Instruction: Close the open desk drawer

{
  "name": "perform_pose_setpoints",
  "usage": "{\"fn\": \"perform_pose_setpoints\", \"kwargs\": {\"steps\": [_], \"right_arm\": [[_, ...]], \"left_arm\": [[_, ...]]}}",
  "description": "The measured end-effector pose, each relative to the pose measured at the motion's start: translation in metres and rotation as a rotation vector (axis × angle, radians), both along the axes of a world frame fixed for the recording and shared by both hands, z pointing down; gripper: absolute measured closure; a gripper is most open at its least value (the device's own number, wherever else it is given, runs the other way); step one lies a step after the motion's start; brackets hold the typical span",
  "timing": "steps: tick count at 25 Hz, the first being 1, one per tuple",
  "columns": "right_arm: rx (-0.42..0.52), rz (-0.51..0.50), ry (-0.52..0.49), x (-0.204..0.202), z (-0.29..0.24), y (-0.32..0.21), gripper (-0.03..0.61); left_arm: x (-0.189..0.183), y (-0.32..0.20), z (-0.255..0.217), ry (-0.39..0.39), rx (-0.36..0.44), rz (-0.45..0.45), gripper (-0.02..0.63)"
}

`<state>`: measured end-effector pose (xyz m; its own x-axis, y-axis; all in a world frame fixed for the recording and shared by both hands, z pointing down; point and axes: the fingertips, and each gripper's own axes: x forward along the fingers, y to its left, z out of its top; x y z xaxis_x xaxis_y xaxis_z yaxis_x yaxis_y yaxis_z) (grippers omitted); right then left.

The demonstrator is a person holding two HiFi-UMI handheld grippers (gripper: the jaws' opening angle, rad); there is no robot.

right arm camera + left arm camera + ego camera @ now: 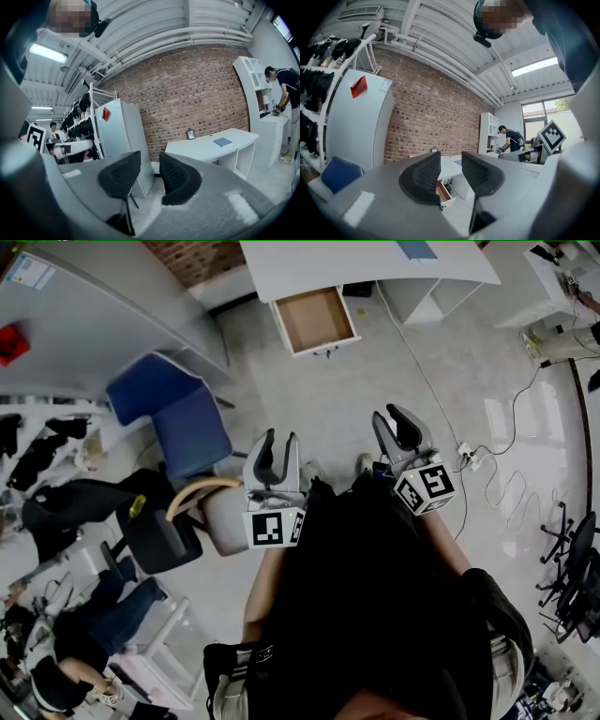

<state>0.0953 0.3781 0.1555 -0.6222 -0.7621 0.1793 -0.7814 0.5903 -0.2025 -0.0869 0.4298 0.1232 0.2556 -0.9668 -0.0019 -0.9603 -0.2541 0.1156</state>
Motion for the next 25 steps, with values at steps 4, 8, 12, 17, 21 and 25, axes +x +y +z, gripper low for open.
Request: {"fn": "perform_pose_setpoints", "kwargs": {"steps": [4,8,12,17,21,25], "right_arm": [[0.012,0.023,0.007,-0.017,0.002,0.004,0.451],[0.011,0.031,0.009,-0.032,0.005,0.006,0.451],[0.003,0.022,0.016,-0.039,0.011,0.002,0.451],[0.001,0.006,0.019,-0.042,0.017,-0.021,0.451],[-0.009,-0.028,0.018,-0.039,0.023,-0.051,0.451],[-0.009,-0.069,0.03,-0.035,0.027,-0.093,0.451]], "left_arm": [[-0.014,0.003,0.004,-0.003,0.005,0.039,0.468],[-0.026,0.001,0.008,-0.009,0.01,0.065,0.468],[-0.03,-0.005,0.015,0.01,0.0,0.064,0.468],[-0.027,-0.025,0.019,0.017,0.003,0.058,0.465],[-0.017,-0.05,0.024,-0.004,-0.01,0.055,0.462],[-0.008,-0.086,0.025,-0.01,-0.018,0.045,0.462]]}}
